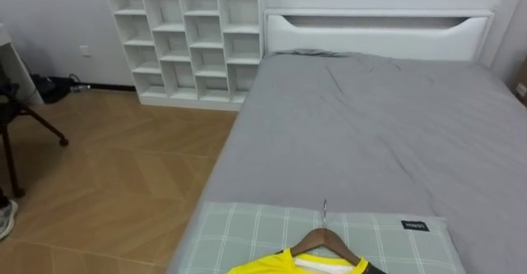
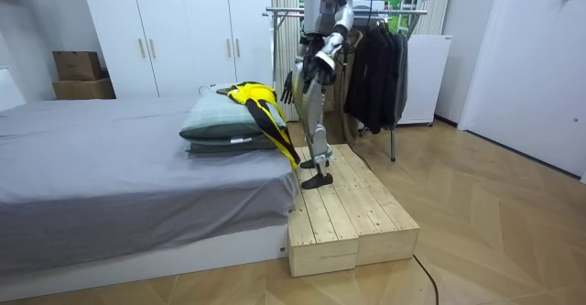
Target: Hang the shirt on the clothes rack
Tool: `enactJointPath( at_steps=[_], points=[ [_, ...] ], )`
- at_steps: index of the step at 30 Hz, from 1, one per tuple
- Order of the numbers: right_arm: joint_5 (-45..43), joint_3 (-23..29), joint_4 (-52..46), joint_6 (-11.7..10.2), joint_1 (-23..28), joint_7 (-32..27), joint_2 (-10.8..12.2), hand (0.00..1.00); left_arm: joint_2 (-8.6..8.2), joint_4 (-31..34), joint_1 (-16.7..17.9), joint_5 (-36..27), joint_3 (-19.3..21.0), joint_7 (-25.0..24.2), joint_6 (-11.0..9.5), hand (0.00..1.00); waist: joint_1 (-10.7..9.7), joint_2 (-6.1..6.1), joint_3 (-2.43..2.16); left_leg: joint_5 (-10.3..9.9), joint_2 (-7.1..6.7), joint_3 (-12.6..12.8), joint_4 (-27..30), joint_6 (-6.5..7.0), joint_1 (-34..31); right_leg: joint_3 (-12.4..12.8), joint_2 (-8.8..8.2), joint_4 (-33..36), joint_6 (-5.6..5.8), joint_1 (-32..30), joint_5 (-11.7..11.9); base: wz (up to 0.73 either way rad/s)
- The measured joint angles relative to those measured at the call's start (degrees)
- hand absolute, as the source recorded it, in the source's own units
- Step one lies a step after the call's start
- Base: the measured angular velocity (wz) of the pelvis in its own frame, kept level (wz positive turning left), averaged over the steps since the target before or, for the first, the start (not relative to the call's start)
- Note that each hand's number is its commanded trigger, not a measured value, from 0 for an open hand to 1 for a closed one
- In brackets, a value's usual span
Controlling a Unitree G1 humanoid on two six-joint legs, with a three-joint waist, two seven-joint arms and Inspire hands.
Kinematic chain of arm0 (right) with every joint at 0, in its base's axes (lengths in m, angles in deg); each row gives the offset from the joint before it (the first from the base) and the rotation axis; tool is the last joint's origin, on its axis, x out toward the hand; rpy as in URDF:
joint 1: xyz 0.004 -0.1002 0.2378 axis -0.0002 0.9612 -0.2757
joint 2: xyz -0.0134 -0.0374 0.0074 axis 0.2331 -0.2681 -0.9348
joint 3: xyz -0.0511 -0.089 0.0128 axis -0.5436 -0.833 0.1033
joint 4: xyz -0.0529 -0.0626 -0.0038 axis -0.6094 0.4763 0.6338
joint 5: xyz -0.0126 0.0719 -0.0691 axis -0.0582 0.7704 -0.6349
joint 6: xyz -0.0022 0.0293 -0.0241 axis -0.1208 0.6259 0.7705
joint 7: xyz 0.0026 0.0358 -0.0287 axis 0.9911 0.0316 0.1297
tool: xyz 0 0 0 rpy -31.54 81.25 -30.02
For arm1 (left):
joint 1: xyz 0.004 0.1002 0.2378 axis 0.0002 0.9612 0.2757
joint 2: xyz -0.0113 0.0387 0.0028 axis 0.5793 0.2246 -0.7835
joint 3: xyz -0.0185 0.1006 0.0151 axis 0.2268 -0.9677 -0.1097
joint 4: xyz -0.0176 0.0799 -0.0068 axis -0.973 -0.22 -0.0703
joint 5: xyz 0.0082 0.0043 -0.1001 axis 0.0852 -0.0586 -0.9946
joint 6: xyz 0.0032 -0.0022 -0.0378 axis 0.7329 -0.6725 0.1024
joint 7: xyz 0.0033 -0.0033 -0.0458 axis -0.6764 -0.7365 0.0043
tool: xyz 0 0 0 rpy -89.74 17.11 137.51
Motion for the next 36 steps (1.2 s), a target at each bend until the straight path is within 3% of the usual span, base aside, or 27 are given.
enactJointPath(
  at_steps=[6, 9, 19, 25, 31, 36],
  points=[
    [-1.2, 0.0, -0.5, -0.9, 0.4, 0.7, -0.1, 0.00, 0.27, 3.8, -1.1, 7.1, -3.8, 0.7, -1.0, 0.00, -0.1, -0.24, 0.08, 0.0, 0.10, 0.1, 0.1, 0.00, -0.4, 0.2, 0.03, 0.0, -0.01, -0.5, 0.0, -0.02],
    [-1.2, 0.0, -0.2, -1.2, 0.1, 0.7, -0.1, 0.00, 0.27, 5.4, -2.2, 9.3, -4.1, 0.7, -2.0, 0.00, -0.2, -0.30, 0.09, 0.0, 0.18, 0.1, 0.4, 0.00, -1.2, 0.2, 0.11, 0.0, -0.10, -1.1, 0.1, 0.00],
    [-1.0, 0.0, 0.6, -1.2, 0.0, 1.9, -0.4, 0.00, 0.25, 10.6, -3.1, 16.5, -5.1, 0.6, -2.1, 0.00, -0.4, -0.21, 0.05, 0.0, 0.29, 0.3, 0.0, 0.00, -1.0, 0.8, 0.19, -0.2, -0.09, -1.2, 0.2, -0.01],
    [-1.2, 0.6, 0.6, -1.2, -0.1, 3.3, -0.7, 0.00, 0.24, 11.5, -3.1, 21.6, -5.8, -0.7, -1.2, 0.00, -1.6, 0.08, 0.00, 0.0, 0.33, 0.7, -0.7, -0.04, -0.4, 1.6, 0.26, -0.3, -0.09, -1.1, 0.2, -0.03],
    [-3.8, 1.1, 0.6, -1.1, -0.9, 3.8, -0.7, 0.00, 0.22, 12.1, -3.4, 28.1, -9.1, -2.3, 0.5, 0.00, -2.4, 0.32, -0.18, 0.1, 0.76, 1.2, -1.1, -0.24, -0.4, 2.5, 0.69, -1.2, -0.44, -1.1, 0.6, -0.06],
    [-5.0, 0.6, 0.4, -1.2, -1.8, 3.9, -0.7, 0.00, 0.25, 12.1, -4.7, 29.2, -12.6, -5.4, 0.9, 0.00, -3.1, 0.40, -0.05, 0.2, 1.05, 1.6, -1.3, -0.43, -0.2, 2.8, 1.00, -1.3, -0.62, -1.1, 0.8, -0.06]
  ],
)
